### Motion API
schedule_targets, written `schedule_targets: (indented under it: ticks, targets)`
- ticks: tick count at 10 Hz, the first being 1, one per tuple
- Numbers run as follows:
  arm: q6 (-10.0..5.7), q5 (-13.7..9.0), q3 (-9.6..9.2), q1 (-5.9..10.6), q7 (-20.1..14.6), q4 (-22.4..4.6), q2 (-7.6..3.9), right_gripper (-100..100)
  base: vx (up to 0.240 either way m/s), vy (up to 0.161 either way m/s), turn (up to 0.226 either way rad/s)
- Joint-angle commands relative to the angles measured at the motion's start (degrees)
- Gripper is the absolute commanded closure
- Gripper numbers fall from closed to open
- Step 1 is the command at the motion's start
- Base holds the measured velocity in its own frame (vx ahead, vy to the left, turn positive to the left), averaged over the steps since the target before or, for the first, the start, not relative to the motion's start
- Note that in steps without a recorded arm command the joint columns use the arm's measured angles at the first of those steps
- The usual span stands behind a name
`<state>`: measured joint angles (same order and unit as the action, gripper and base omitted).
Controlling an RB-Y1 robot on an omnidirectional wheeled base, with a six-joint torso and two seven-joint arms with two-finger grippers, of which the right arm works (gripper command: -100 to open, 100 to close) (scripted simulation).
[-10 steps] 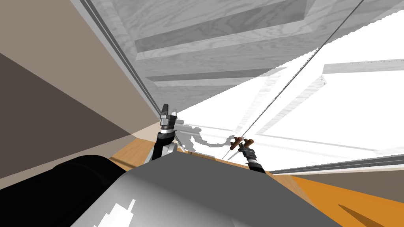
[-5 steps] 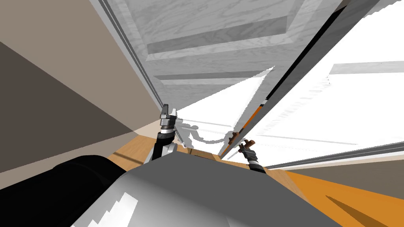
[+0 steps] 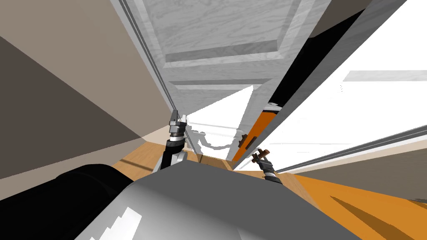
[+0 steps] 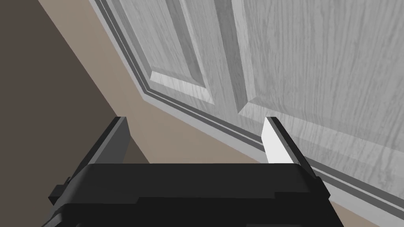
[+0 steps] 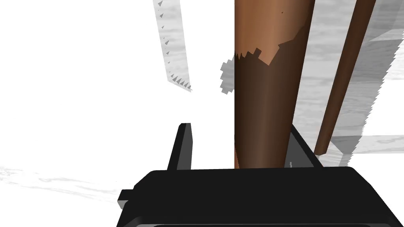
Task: Pull the door open
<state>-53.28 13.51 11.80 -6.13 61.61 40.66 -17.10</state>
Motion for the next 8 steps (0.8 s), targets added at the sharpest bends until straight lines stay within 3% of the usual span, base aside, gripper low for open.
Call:
schedule_targets:
  ticks: [1,3,8]
  targets:
    - [0.14,-0.70,0.83,-0.30,-1.03,-1.61,-1.16,100,-0.178,-0.055,-0.026]
    - [0.26,-1.26,0.95,-0.85,-2.55,-1.98,-1.59,100,-0.128,-0.059,-0.026]
    - [0.62,-3.07,1.12,-2.27,-7.66,-3.05,-2.78,100,-0.210,-0.074,-0.025]
